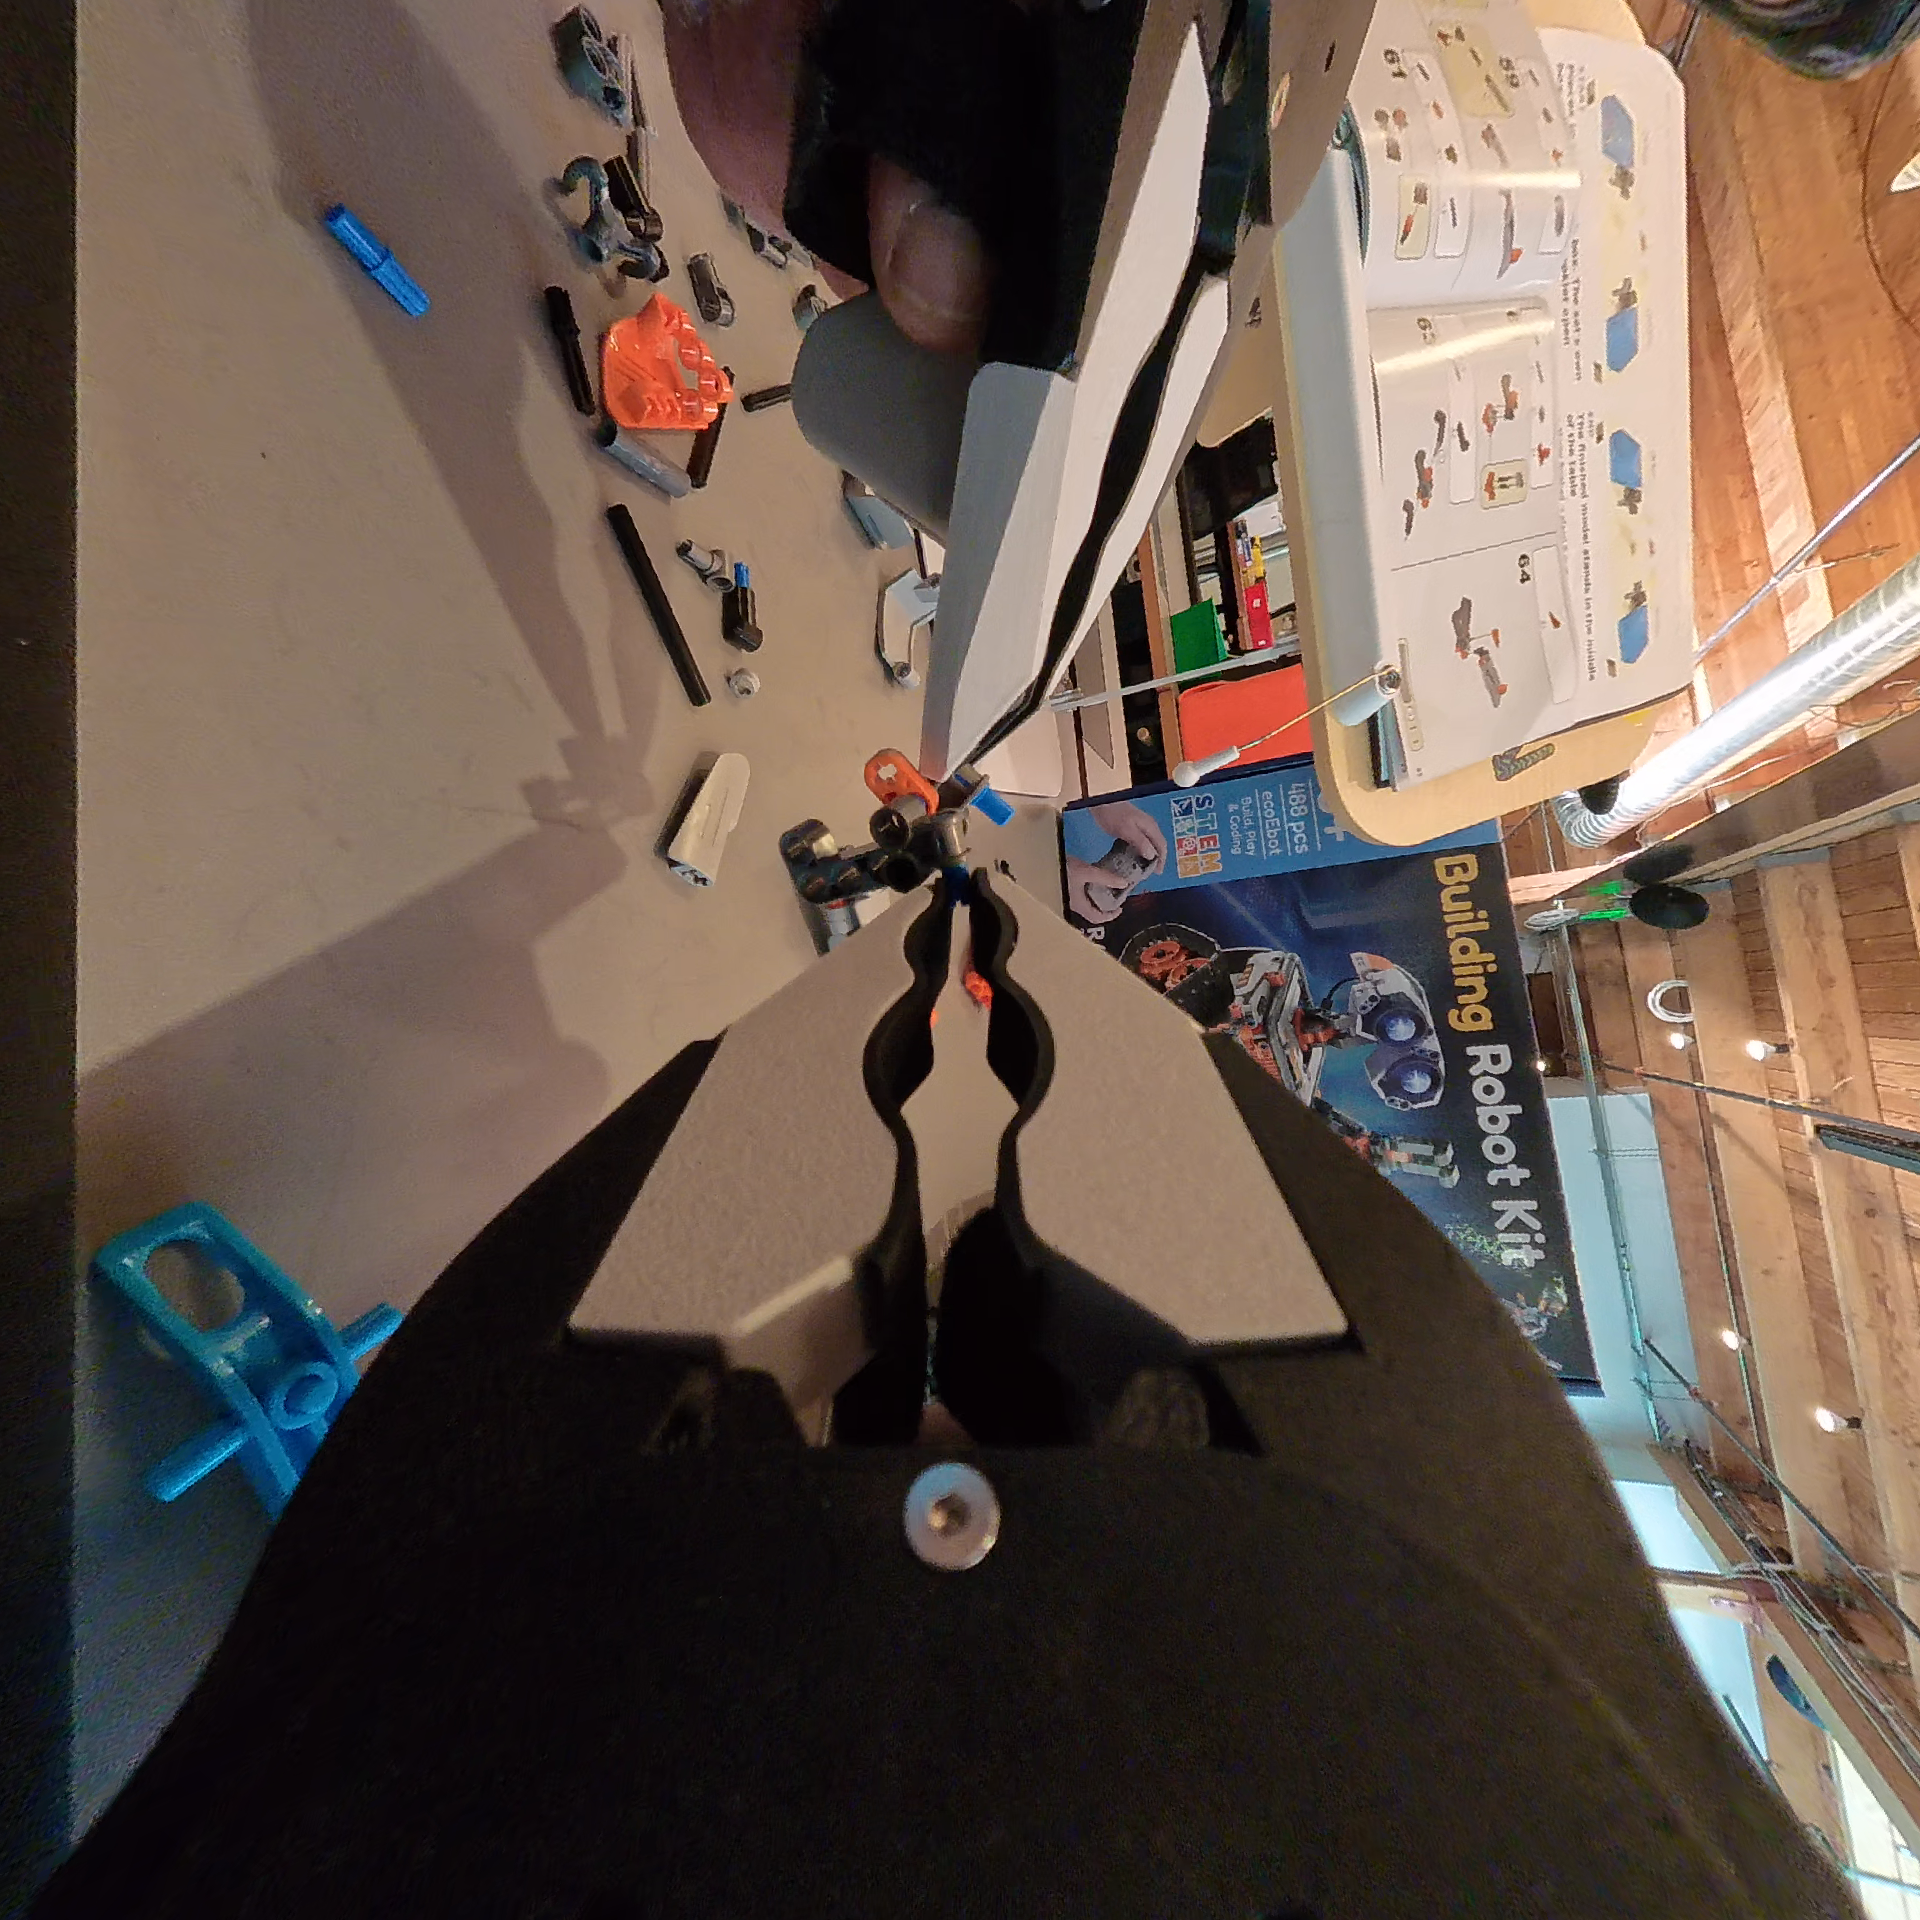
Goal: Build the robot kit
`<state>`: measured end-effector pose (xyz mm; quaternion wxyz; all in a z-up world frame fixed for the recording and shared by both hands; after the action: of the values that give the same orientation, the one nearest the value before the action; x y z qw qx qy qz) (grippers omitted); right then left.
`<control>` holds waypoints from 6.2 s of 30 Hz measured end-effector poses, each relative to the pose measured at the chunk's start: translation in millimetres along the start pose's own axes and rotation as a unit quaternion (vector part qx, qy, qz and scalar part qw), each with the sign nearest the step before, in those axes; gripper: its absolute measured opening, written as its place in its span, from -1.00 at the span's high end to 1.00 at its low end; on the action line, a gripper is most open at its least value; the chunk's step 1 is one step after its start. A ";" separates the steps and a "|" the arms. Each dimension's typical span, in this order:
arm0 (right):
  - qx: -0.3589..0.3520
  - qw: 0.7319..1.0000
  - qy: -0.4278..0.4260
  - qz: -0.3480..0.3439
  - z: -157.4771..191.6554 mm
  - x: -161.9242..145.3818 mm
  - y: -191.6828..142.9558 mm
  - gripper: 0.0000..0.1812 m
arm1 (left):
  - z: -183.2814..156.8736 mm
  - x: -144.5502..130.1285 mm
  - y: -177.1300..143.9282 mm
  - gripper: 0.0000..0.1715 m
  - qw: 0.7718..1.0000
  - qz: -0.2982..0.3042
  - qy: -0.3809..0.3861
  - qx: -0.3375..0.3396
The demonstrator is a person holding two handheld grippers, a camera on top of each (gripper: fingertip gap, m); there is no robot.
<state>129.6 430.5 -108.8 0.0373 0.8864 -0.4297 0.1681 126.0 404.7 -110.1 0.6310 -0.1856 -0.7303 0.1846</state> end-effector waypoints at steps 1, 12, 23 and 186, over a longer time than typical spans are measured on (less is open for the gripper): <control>0.000 1.000 -0.002 -0.004 0.3 0.8 -0.2 0.99 | -0.1 0.1 0.5 0.95 1.000 0.000 0.001 -0.001; -0.005 1.000 -0.009 -0.004 0.7 -0.2 -0.5 0.99 | 0.4 0.7 2.5 0.95 1.000 0.002 -0.005 -0.017; -0.002 1.000 -0.019 -0.006 3.8 0.1 0.2 1.00 | 0.3 -0.6 3.3 0.95 0.999 0.021 -0.001 -0.050; 0.306 0.883 0.342 0.101 61.5 -26.4 15.1 0.84 | 14.4 -36.1 30.3 0.94 0.971 0.175 0.145 -0.069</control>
<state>119.2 427.8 -176.6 -0.1087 0.6930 -0.4044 0.5868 117.7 412.1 -158.2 0.6736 -0.3784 -0.5984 0.2120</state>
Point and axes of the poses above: each gripper's, where its closed fingertips meet, y out along the fingers, x out of its top, z = x × y across the jaws, the point moved 1 cm from there along -y, back along the fingers, and after that the axes turned 12 degrees about -x, right-handed, at the moved point
